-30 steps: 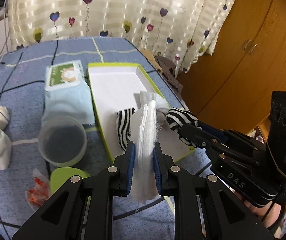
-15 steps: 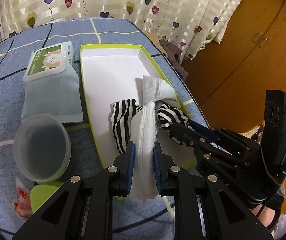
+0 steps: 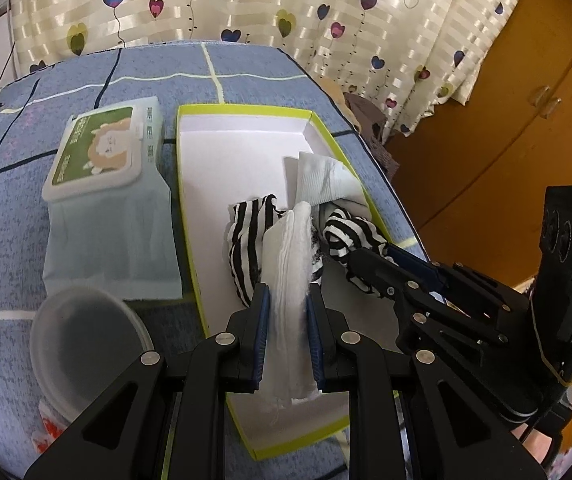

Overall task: Organize soft objects
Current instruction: 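Lower both items into the tray and open both tools, then raise both open tools away from the tray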

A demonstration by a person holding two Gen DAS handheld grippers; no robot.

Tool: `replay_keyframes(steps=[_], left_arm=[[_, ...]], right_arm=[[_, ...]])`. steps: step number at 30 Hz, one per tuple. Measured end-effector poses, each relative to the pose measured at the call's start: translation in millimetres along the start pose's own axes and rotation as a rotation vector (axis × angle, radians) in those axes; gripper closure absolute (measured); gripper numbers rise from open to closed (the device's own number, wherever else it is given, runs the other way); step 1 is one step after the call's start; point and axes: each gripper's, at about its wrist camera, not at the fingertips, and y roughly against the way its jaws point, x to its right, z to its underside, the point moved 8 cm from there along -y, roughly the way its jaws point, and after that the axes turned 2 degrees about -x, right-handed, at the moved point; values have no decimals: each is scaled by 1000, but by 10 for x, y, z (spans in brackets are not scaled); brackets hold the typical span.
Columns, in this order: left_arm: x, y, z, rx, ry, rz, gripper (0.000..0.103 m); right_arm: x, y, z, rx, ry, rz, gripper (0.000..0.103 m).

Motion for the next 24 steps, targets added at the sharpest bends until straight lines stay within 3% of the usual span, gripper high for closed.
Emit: replay_keyframes(steps=[8,11,15,20,24], left_arm=[[75,135,42,21,-32,24,84],[94,165,82,16,-41,42,84],[166,183,132,9,-69,63,81],[238,278,150,30,-88,101,63],[237,371,160,44,-82,110,63]], right_arm=[[-57,93,62,0,8,-5,82],[-88,169,134,-1,9,-2,74],[-115,297,206,12,14,16,55],[-91,475,250,32,3,44,55],[-97,599,259,48,0,57,55]])
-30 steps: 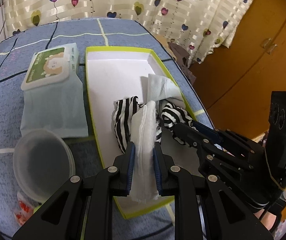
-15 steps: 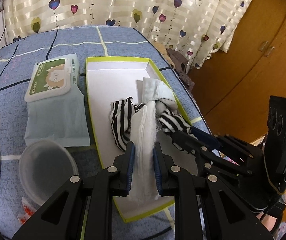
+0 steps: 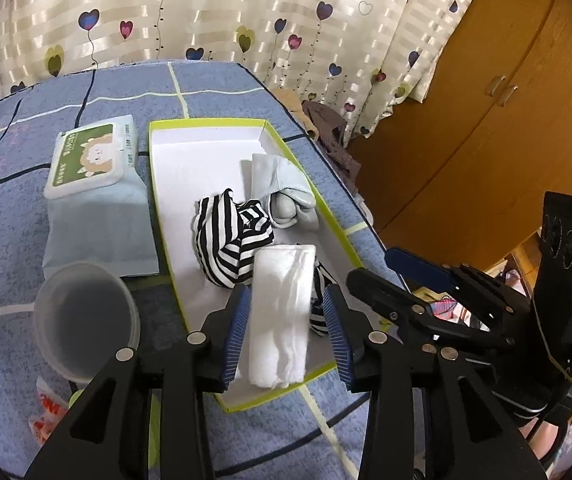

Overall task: Organize soft objects
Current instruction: 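Raise both open tools away from the tray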

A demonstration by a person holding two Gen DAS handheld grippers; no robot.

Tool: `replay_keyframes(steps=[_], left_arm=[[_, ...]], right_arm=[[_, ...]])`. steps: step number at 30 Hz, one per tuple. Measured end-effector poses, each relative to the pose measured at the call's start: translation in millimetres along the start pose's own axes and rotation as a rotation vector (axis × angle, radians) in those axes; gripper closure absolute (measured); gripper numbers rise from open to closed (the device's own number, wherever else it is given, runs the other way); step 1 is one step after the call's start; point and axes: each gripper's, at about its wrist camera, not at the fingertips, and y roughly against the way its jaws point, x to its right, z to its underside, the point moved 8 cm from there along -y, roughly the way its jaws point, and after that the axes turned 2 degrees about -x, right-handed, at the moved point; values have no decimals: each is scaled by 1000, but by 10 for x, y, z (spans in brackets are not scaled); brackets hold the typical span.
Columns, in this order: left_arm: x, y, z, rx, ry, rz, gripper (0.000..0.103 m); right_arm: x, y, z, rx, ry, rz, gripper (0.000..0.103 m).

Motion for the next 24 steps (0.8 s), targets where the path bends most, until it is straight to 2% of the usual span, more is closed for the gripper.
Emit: replay_keyframes(steps=[6,15,24], left_arm=[[-15,208,26,40,-2,0,63],[-68,701,108,146,-10,19,63],[-183,958,267,171,-3,9,63]], right_arm=[[-95,202,8,22,6,12,55],[-404,518,-16,71,45,14,50],[-749,694,18,96,83,-8,44]])
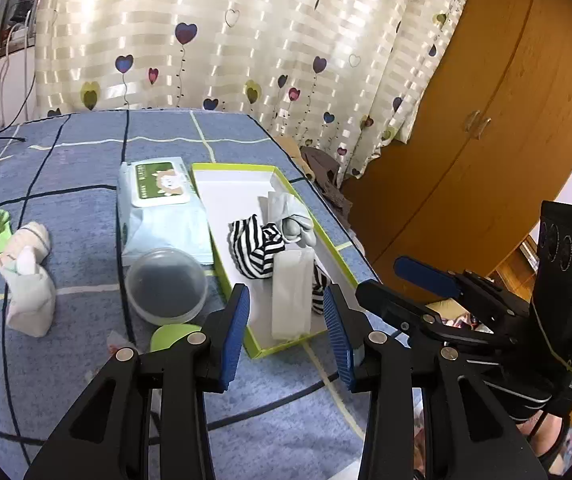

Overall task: Organize soft objects
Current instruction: 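Raise both open tools away from the tray, then grasp the orange-printed plastic snack bag with the left tool while the right tool moves toward the white sock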

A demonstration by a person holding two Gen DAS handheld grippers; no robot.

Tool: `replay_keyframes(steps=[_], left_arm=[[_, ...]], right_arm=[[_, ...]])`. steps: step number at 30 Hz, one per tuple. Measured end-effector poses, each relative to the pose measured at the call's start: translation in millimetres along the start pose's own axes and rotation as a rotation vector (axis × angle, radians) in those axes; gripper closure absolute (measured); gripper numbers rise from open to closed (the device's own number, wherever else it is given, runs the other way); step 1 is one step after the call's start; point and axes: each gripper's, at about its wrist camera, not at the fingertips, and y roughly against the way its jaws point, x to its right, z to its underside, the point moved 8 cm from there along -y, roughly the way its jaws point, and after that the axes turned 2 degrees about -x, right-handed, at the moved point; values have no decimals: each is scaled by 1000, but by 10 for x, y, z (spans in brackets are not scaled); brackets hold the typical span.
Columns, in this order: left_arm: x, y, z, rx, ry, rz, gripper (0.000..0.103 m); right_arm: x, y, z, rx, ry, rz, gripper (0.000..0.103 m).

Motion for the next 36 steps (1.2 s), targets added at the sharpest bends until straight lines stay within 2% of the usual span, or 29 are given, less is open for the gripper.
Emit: replay_keyframes(steps=[19,36], left_arm=[[-297,260,232,13,47,-38,63],[-555,341,294,18,88,-61,63]], right_arm=[[-344,72,109,-9,41,-20,40],[-529,16,91,-28,73,-33,40]])
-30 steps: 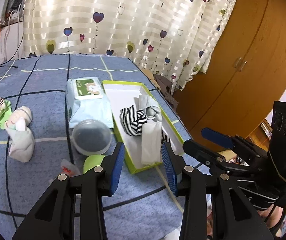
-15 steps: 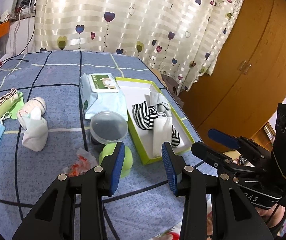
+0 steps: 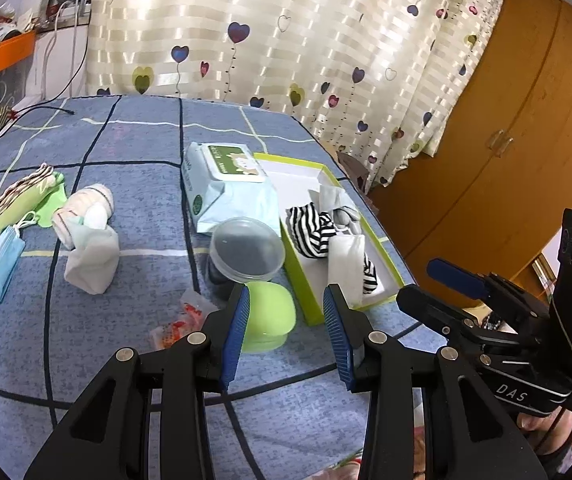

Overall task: Organize soft objects
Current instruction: 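Grasp the orange-printed plastic snack bag with the left tool while the right tool moves toward the white sock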

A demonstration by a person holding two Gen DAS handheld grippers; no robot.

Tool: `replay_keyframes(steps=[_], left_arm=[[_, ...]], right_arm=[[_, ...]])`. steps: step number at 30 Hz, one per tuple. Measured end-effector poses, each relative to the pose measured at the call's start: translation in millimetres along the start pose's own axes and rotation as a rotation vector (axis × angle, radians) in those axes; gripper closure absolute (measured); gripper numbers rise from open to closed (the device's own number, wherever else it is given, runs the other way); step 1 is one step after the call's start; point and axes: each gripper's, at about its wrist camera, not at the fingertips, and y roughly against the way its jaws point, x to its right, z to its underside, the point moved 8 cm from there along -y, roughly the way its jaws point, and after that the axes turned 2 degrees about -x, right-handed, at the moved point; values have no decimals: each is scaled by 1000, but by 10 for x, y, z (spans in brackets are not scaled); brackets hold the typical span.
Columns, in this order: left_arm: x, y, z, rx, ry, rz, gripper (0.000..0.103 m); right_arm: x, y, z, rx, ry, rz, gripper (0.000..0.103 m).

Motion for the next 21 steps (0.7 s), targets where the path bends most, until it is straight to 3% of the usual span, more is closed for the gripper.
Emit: replay_keyframes(steps=[21], left_arm=[[-608,10,28,-5,79,-50,63]], right_arm=[[-159,-181,-116,-23,29,-14,40]])
